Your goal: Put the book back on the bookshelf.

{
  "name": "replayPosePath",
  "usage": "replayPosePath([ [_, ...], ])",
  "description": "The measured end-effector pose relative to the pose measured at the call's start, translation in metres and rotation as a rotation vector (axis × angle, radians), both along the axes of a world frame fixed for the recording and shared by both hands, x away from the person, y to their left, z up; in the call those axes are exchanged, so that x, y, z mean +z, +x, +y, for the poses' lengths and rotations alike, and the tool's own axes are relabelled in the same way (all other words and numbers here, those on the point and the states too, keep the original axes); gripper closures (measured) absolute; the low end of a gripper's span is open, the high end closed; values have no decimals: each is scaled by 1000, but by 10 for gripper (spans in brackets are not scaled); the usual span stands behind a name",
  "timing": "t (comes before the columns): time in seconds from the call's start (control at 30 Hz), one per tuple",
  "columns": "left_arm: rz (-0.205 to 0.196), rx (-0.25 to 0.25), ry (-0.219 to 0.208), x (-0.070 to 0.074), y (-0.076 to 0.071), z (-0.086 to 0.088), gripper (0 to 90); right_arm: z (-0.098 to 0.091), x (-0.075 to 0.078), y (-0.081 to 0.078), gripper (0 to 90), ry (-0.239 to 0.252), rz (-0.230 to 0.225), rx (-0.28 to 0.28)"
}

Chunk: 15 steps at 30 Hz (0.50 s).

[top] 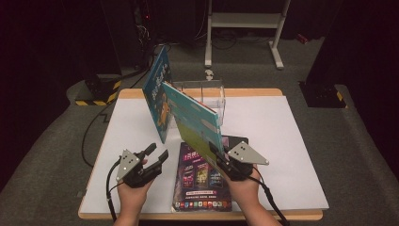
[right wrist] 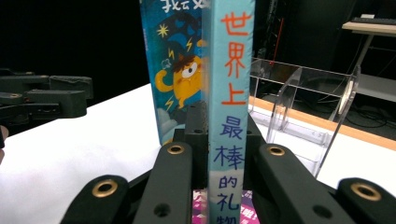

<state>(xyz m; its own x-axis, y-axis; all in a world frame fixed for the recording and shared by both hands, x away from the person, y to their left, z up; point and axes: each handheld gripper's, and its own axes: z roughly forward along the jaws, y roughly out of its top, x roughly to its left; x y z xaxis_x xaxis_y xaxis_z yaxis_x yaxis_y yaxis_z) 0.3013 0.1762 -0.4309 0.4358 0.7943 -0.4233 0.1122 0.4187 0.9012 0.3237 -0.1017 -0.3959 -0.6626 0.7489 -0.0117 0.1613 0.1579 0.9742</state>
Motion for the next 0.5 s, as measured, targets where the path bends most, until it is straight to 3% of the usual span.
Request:
replayPosePath([
  [0.13,-5,-25,-11,6,-4,-4,449,5,-1,-6,798,-11,-5,0],
  [0.33,-47,-68,-27,21,-16,-15,453,11,-3,-12,791,-20,-20,-5],
  [0.5,-69,-91,-3,31,-16,-28,462,14,-4,-16,791,-29,-29,-22],
])
